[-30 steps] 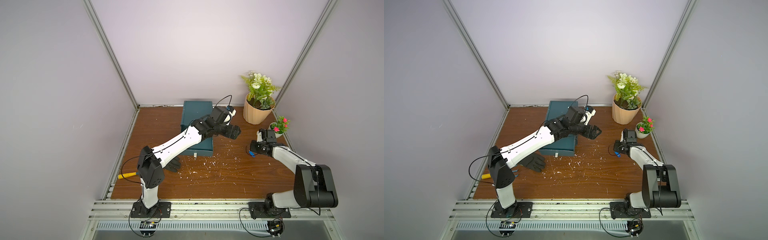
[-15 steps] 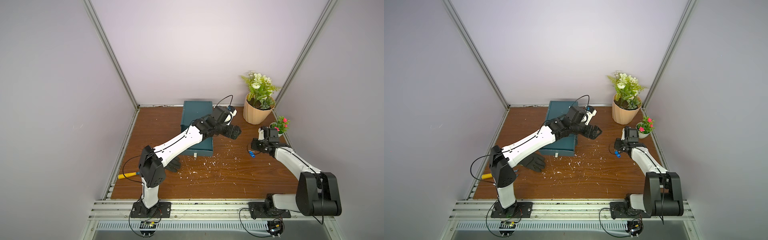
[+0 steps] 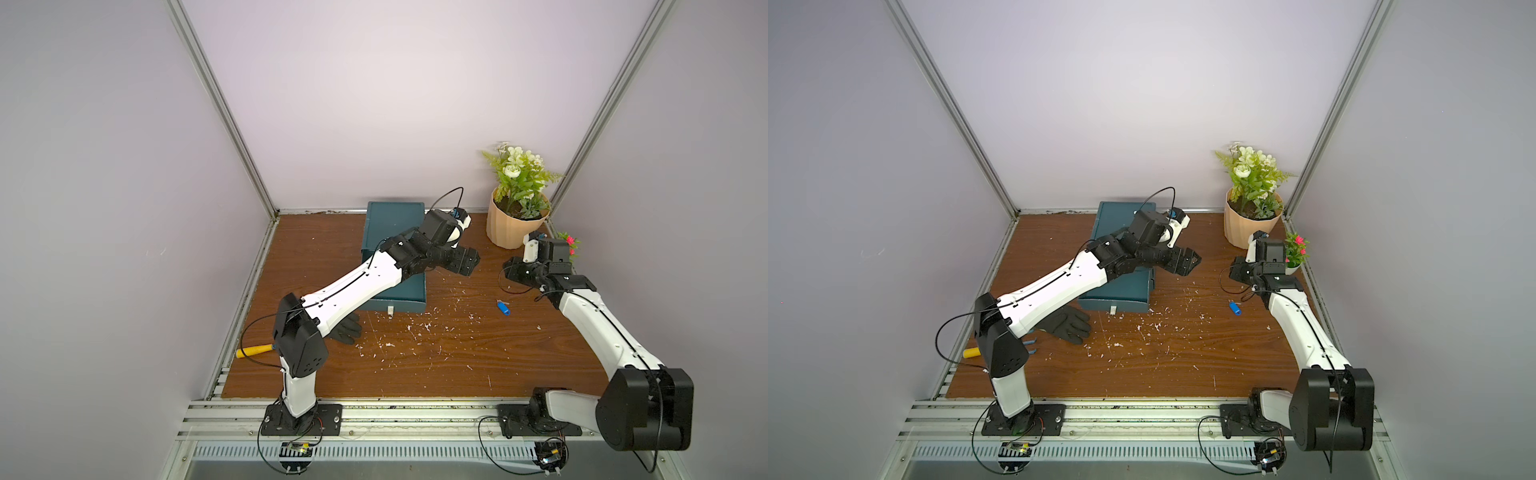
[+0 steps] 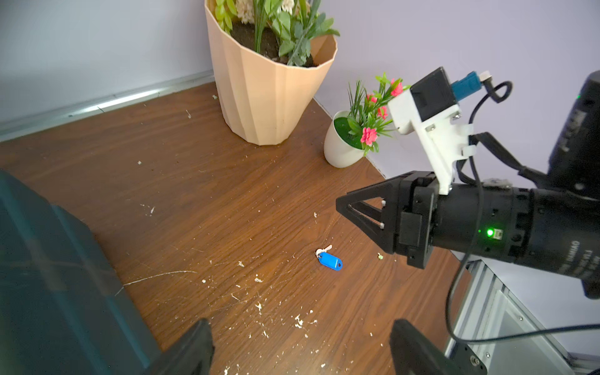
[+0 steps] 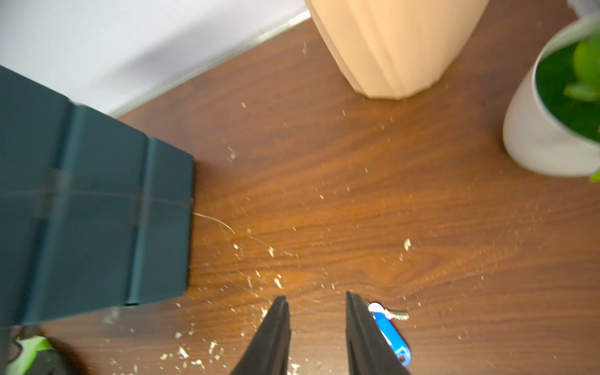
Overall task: Take the keys out of the drawer
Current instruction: Place the key at the center of the board, then adjust the key in the drawer.
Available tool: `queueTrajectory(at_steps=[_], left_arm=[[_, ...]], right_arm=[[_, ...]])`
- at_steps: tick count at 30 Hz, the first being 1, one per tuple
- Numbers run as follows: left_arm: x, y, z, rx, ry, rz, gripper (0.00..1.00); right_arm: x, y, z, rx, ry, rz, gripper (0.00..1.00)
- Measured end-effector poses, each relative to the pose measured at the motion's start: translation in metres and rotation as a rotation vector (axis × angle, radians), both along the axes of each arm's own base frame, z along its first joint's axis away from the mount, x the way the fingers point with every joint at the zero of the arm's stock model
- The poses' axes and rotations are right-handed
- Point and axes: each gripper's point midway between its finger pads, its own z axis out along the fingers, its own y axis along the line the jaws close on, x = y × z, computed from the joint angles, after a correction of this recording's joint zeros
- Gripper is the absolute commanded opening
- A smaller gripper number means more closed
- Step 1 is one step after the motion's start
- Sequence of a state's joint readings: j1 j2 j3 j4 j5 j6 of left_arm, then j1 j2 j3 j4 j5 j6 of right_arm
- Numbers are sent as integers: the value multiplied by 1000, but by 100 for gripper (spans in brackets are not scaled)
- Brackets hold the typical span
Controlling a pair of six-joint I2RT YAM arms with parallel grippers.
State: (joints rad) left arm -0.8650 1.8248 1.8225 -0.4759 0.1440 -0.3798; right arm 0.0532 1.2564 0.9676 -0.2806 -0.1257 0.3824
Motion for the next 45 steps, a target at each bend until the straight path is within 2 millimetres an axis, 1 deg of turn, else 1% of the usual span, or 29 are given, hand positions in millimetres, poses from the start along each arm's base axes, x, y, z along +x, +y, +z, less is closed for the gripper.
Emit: queueTrajectory(at_steps=[2,4,6,8,9,11,12,14,17,20,23,26,30,34,38,40,42,43,45], left_arm=[[-2,9,19,-21,-34,19,87],[-6,22,41,-46,-74,43,87],[-10,42,63,-72,-113,79,87],[-15,63,79,-102,-148,110,86],[-16,75,85,-114,-162,132,86],[-16,98,91,-127,-179,177,86],[-16,108,93,-127,-186,202,86],[-13,125,92,-116,-198,251,87],[-13,145,90,-90,-212,314,87],[-16,161,87,-62,-220,361,88],[-20,179,84,-39,-230,412,89],[-20,198,81,-27,-231,471,89],[-11,232,69,-35,-191,570,89],[-2,271,43,-53,-113,679,89],[-2,303,14,-84,-21,759,88],[-3,315,2,-104,19,791,88],[-4,324,-8,-125,55,814,88],[-5,328,-11,-131,67,826,88],[-5,334,-14,-144,83,836,88]], right_arm=[[4,11,18,8,-31,23,33],[7,27,39,9,-68,59,32],[9,51,67,8,-120,115,32],[11,77,94,3,-172,179,32],[12,92,107,0,-198,215,31],[11,119,127,-7,-241,285,31],[10,132,134,-11,-258,320,31],[6,155,140,-28,-278,388,31],[-4,184,141,-74,-302,490,30],[-15,208,138,-141,-330,593,30],[-28,228,135,-219,-371,702,31],[-44,247,135,-317,-430,821,30],[-59,268,127,-448,-478,955,28],[-63,285,110,-563,-492,1043,25],[-65,299,91,-673,-486,1109,21],[-65,306,86,-716,-487,1135,18],[-62,315,83,-753,-492,1153,11],[-60,320,82,-771,-493,1160,8],[-55,328,80,-802,-492,1166,5]])
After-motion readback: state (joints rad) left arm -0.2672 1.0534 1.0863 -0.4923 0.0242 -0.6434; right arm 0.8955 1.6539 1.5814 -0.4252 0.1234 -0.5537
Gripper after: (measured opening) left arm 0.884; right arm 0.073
